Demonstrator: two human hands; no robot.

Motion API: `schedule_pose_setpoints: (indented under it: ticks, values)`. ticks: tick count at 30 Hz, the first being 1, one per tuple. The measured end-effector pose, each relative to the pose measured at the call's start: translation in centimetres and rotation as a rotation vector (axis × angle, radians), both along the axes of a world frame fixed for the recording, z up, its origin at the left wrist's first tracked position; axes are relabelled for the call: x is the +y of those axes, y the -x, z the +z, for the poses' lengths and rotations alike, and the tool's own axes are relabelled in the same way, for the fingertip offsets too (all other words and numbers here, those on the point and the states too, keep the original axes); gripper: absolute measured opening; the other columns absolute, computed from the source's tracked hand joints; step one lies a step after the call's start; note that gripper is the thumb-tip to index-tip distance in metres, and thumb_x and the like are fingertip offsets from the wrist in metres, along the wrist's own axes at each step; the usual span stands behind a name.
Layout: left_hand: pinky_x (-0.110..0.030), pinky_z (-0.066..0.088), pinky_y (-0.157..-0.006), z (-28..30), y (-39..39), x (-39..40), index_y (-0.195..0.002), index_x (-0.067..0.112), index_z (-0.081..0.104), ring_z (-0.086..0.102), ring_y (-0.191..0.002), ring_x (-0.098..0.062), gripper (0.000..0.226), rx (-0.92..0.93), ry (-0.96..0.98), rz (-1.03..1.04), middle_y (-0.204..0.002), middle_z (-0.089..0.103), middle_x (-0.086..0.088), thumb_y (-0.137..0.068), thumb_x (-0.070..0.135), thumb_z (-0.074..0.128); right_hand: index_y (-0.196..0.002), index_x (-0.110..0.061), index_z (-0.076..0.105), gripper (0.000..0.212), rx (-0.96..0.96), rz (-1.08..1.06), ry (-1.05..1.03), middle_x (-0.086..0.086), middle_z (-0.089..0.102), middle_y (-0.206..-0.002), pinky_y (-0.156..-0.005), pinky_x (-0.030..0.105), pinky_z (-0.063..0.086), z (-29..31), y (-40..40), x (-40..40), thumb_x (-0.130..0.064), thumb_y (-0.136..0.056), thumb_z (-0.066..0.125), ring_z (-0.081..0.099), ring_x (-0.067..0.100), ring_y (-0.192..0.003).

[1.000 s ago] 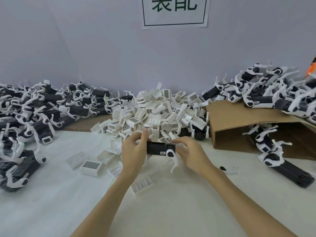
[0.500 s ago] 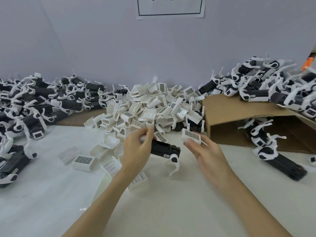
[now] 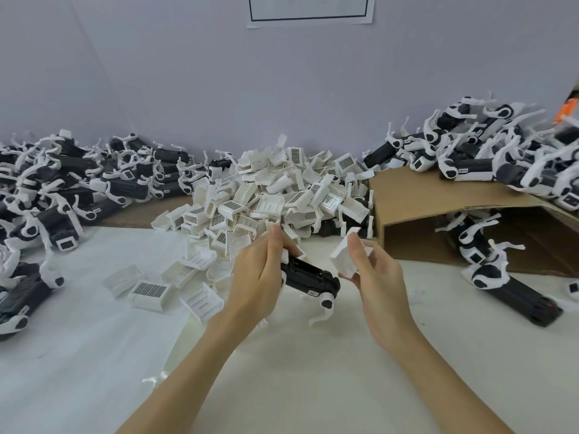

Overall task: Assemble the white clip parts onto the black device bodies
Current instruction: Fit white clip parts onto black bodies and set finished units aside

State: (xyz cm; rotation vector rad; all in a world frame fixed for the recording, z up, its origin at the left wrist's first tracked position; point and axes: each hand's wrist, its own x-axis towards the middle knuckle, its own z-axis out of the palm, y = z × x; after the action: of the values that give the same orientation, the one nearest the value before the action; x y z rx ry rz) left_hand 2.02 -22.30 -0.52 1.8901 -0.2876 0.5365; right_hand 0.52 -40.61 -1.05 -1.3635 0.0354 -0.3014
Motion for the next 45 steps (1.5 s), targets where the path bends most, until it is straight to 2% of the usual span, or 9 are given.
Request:
schedule_pose_setpoints:
  ticks: [3,6,12,21,27,31,35,40,45]
  values:
    - [-0.021,0.044,-0.077,0.0,0.1,0.0,-0.077,0.032,0.07,0.067,-0.087,-0.011,0.065,-0.001,-0.008,0.0,-0.084,0.071,0.012,-0.111,0.055,0.02,-0.098,-0.013,0.064,0.037,-0.057,-0.038,0.009,-0.008,0.07,-0.082,-0.076,0.029,0.051,0.0,0.1,0.3,-0.045,-0.087,0.079,0.066,0.005,-0.078]
    - [-0.023,0.044,-0.077,0.1,0.2,-0.1,-0.077,0.03,0.07,0.066,-0.087,-0.011,0.065,-0.004,-0.013,0.004,-0.084,0.071,0.011,-0.11,0.056,0.02,-0.115,-0.008,0.053,0.03,-0.156,-0.044,0.055,0.0,0.079,-0.093,-0.077,0.029,0.062,0.1,0.1,0.4,-0.02,-0.097,0.074,0.078,0.018,-0.087]
    - [-0.033,0.047,-0.073,0.2,0.3,-0.5,-0.091,0.028,0.07,0.065,-0.085,-0.013,0.057,-0.007,-0.044,-0.019,-0.087,0.071,0.007,-0.111,0.051,0.021,-0.113,-0.033,0.044,0.027,-0.3,0.11,0.453,-0.004,0.064,-0.086,-0.062,0.02,0.053,-0.8,0.8,1.1,-0.034,-0.1,0.068,0.066,0.015,-0.074]
    - [-0.035,0.05,-0.087,0.3,0.1,-0.2,-0.105,0.031,0.066,0.066,-0.1,-0.014,0.057,-0.029,-0.071,-0.066,-0.096,0.07,0.008,-0.108,0.06,0.017,-0.138,-0.029,0.045,0.041,-0.363,0.194,0.652,-0.006,0.054,-0.129,-0.095,0.027,0.05,-1.6,1.1,1.2,-0.017,-0.102,0.062,0.053,0.019,-0.123]
    - [-0.029,0.048,-0.086,0.2,-0.2,0.0,-0.102,0.033,0.065,0.064,-0.1,-0.014,0.054,-0.01,-0.051,-0.058,-0.095,0.067,0.009,-0.108,0.06,0.018,-0.134,-0.042,0.049,0.039,-0.307,0.324,0.601,-0.005,0.06,-0.131,-0.076,0.012,0.056,-1.7,1.1,0.9,-0.018,-0.104,0.057,0.057,0.015,-0.122]
    - [-0.026,0.048,-0.086,0.0,-0.3,0.1,-0.1,0.032,0.067,0.065,-0.101,-0.014,0.053,0.016,-0.039,-0.077,-0.097,0.069,0.006,-0.109,0.057,0.021,-0.14,-0.043,0.044,0.045,-0.366,0.262,0.83,-0.019,0.049,-0.147,-0.103,0.038,0.05,-2.1,1.1,0.9,-0.023,-0.103,0.059,0.043,0.014,-0.138]
    - [-0.026,0.048,-0.087,0.6,-0.3,0.0,-0.101,0.028,0.069,0.065,-0.099,-0.011,0.052,0.143,0.06,-0.096,-0.098,0.07,0.005,-0.104,0.064,0.032,-0.142,-0.018,0.057,0.057,-0.59,-0.009,1.18,0.002,0.051,-0.147,-0.103,0.044,0.049,-1.9,0.8,1.4,-0.021,-0.09,0.081,0.052,0.022,-0.131]
    - [-0.021,0.05,-0.097,1.6,-0.3,2.1,-0.116,0.036,0.068,0.052,-0.131,-0.008,0.029,0.082,-0.214,-0.319,-0.133,0.05,0.009,-0.09,0.041,0.081,-0.139,-0.019,0.063,0.05,-0.509,-0.029,0.966,-0.008,0.063,-0.131,-0.103,0.038,0.05,-1.5,0.3,0.7,-0.023,-0.092,0.08,0.056,0.017,-0.12]
    - [-0.037,0.051,-0.103,1.6,-0.1,1.6,-0.117,0.029,0.066,0.052,-0.13,-0.014,0.038,0.047,-0.309,-0.306,-0.131,0.052,0.008,-0.087,0.014,0.083,-0.136,-0.021,0.064,0.048,-0.448,0.028,0.903,-0.01,0.064,-0.129,-0.099,0.043,0.053,-1.8,0.1,-0.1,-0.024,-0.091,0.081,0.061,0.022,-0.121]
